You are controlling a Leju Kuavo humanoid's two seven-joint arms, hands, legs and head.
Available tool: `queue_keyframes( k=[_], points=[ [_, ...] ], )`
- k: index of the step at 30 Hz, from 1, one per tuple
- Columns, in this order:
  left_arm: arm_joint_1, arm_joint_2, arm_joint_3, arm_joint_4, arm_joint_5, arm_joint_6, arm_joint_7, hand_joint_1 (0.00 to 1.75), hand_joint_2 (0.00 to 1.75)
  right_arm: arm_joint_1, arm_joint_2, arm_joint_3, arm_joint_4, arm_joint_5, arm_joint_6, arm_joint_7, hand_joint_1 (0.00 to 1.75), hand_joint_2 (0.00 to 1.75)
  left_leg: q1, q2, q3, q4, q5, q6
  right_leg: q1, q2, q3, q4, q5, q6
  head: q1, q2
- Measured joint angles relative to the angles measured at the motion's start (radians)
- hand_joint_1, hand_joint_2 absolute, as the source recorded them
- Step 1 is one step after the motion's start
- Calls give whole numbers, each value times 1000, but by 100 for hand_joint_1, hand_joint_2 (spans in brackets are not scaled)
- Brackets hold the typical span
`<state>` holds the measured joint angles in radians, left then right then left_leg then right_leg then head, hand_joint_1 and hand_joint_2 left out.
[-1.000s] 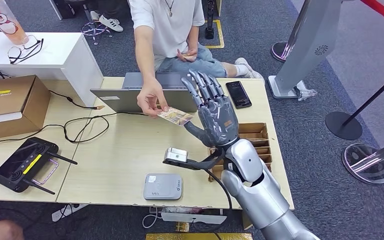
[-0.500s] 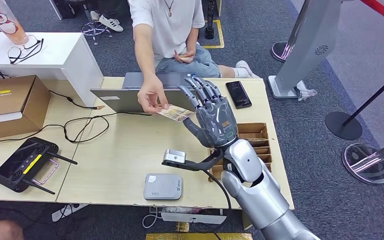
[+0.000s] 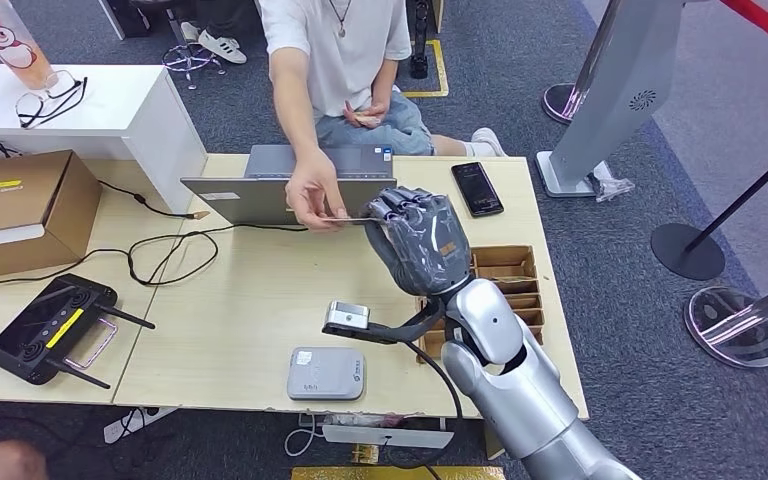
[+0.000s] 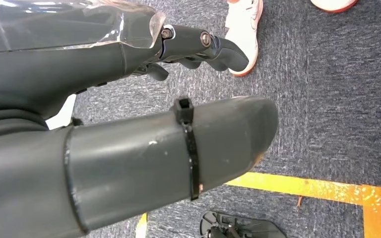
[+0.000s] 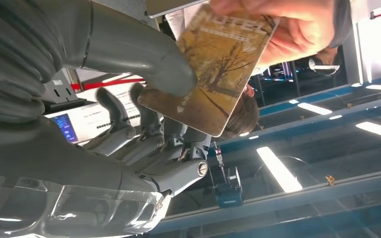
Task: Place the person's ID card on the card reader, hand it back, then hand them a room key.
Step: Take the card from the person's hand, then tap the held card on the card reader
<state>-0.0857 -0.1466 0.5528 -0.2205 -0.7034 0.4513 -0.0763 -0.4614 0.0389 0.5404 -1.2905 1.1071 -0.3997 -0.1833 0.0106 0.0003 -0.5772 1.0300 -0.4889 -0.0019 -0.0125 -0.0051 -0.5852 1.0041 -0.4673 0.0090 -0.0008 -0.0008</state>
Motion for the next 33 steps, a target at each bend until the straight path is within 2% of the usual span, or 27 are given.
queue_keyframes(
  k=[15,23,27,33],
  points=[
    [-1,0,0,0,6,-1,-20,0,0,1,0,0,-2,-37,1,-21,175,175,0,0,0,0,0,0,0,0,0,0,0,0,0,0],
    [-13,0,7,0,37,-1,-93,0,0,14,0,-3,-32,-200,56,-89,175,175,0,0,0,0,0,0,0,0,0,0,0,0,0,0],
    [-32,1,15,0,48,0,-156,0,0,29,0,-12,-67,-300,102,-125,175,175,0,0,0,0,0,0,0,0,0,0,0,0,0,0],
    [-66,4,28,0,66,-1,-206,0,0,58,0,-23,-111,-410,155,-169,175,175,0,0,0,0,0,0,0,0,0,0,0,0,0,0]
  ],
)
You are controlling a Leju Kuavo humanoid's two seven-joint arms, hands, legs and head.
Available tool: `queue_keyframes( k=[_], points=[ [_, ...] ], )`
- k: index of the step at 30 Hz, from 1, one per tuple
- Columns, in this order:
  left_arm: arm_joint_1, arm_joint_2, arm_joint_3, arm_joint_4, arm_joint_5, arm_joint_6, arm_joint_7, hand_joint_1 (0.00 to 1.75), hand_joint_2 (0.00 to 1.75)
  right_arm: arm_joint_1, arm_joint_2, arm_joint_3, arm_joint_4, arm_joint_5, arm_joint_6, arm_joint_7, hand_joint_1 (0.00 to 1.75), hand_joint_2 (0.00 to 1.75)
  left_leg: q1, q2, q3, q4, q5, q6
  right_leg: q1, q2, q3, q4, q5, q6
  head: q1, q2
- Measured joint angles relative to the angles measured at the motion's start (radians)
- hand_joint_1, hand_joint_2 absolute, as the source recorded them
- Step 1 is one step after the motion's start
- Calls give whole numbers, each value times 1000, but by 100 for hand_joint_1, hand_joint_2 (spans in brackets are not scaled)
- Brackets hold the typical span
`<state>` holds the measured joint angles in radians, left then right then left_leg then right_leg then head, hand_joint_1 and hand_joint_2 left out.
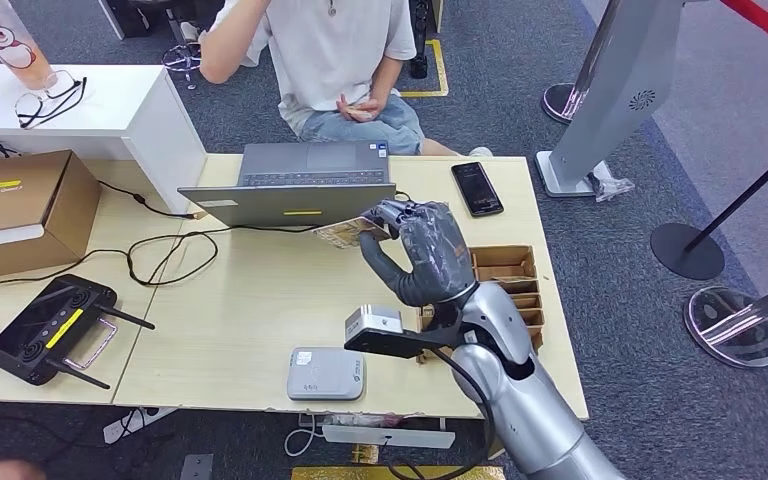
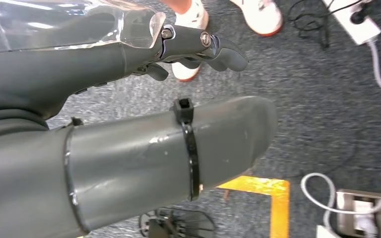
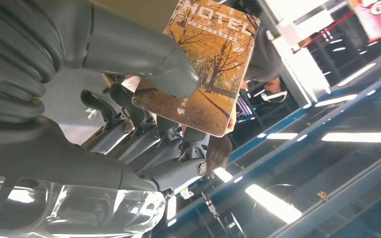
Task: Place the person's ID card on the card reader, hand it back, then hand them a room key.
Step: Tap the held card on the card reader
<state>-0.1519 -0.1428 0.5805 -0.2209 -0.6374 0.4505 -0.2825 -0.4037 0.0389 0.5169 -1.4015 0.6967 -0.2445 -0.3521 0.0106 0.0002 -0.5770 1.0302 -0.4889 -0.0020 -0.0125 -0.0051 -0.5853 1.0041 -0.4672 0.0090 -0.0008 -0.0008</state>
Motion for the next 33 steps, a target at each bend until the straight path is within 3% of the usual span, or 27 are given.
queue_keyframes(
  k=[10,18,33],
  points=[
    [-29,0,2,0,-15,15,-34,0,0,52,0,-15,-40,-112,48,-36,175,175,0,0,0,0,0,0,0,0,0,0,0,0,0,0],
    [-36,4,-45,0,-148,86,67,0,0,61,0,-31,-42,-129,53,-37,175,175,0,0,0,0,0,0,0,0,0,0,0,0,0,0],
    [-72,12,-148,0,-248,87,158,0,0,83,-18,-94,-24,-178,38,-44,175,175,0,0,0,0,0,0,0,0,0,0,0,0,0,0]
  ],
)
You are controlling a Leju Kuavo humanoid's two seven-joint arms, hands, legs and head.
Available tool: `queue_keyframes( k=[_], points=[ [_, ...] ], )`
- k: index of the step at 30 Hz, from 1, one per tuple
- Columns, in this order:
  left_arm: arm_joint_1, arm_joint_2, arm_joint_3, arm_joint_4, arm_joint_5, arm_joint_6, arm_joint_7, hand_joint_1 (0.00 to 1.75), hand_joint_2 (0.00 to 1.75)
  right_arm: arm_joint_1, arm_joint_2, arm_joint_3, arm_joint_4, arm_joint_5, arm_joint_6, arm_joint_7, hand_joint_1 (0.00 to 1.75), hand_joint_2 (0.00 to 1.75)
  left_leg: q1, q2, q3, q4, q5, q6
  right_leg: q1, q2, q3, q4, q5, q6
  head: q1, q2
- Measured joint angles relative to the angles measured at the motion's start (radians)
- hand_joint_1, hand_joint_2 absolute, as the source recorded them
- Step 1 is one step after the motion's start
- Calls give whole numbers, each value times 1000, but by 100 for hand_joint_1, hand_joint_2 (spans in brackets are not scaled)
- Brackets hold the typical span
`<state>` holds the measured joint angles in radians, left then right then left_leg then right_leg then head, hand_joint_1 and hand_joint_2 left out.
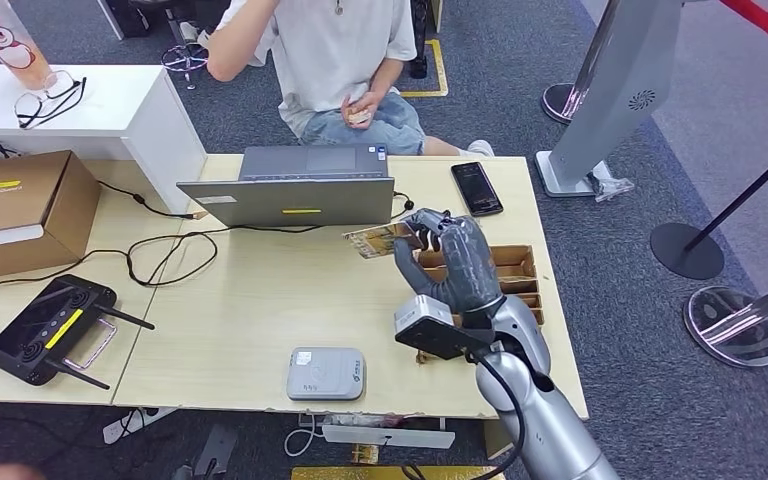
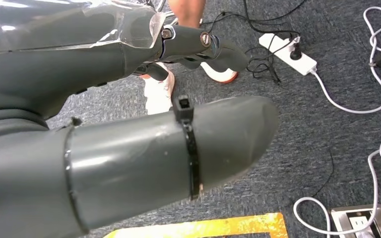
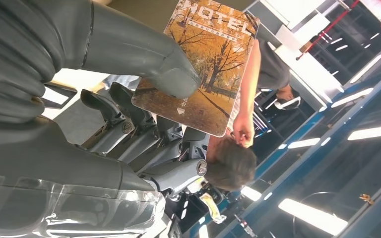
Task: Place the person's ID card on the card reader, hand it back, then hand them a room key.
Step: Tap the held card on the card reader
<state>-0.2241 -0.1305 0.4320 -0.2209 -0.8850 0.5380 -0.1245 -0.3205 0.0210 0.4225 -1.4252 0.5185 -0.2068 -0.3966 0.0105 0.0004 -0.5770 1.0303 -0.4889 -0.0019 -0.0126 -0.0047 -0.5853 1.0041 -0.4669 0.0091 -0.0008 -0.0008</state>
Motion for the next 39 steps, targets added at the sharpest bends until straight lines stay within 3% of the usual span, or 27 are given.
queue_keyframes(
  k=[33,39],
  points=[
    [13,1,-30,0,-37,16,30,0,0,-41,-9,16,131,-61,-13,-28,175,175,0,0,0,0,0,0,0,0,0,0,0,0,0,0],
    [47,4,-25,0,14,34,-12,0,0,-44,-4,44,136,-57,2,-32,175,175,0,0,-1,0,0,0,0,0,0,0,0,0,0,0]
  ],
)
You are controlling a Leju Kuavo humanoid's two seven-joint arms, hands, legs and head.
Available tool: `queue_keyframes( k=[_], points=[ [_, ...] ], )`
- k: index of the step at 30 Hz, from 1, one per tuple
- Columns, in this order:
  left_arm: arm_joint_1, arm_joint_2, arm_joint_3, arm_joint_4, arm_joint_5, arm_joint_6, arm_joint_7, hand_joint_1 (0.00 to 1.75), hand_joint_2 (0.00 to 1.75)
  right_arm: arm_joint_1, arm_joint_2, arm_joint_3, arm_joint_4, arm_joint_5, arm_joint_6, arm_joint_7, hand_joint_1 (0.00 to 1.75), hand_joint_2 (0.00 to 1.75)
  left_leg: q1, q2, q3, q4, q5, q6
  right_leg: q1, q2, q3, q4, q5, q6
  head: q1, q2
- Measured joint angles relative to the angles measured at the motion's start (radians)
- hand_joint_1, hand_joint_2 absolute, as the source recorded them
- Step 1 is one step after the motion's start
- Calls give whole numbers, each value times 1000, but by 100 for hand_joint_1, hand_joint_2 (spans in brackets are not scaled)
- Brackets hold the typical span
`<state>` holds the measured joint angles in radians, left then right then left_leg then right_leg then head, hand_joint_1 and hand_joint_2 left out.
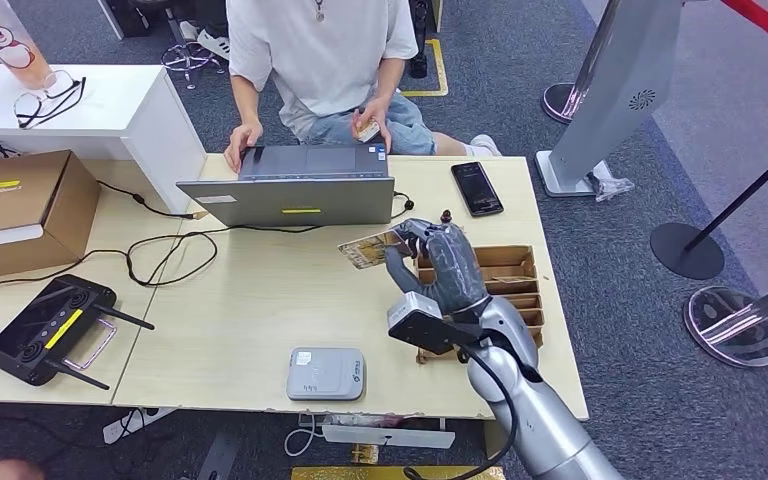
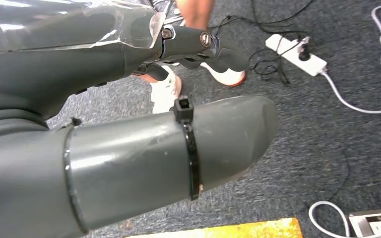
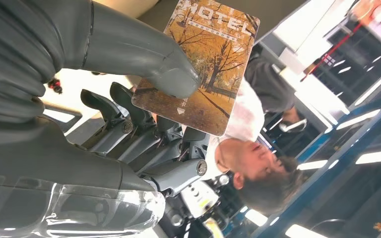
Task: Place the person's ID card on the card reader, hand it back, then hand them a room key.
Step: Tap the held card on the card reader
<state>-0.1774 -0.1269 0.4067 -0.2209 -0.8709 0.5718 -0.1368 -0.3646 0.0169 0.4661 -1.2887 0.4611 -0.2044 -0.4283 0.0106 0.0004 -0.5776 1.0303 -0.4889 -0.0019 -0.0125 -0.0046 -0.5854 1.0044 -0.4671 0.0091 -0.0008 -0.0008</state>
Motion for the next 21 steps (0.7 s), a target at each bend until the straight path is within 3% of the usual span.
queue_keyframes(
  k=[7,14,21],
  points=[
    [66,-1,26,0,38,7,-45,0,0,45,5,29,-80,2,27,21,175,175,0,0,0,0,0,0,0,0,0,0,-1,0,0,0],
    [78,-1,30,0,41,7,-46,0,0,65,5,30,-105,-3,37,20,175,175,0,0,0,0,0,0,0,0,0,0,-1,0,0,0],
    [102,-5,48,0,45,-6,-41,0,0,128,-10,30,-189,-177,187,-14,175,175,0,0,0,0,0,0,0,0,0,0,0,0,0,0]
  ],
)
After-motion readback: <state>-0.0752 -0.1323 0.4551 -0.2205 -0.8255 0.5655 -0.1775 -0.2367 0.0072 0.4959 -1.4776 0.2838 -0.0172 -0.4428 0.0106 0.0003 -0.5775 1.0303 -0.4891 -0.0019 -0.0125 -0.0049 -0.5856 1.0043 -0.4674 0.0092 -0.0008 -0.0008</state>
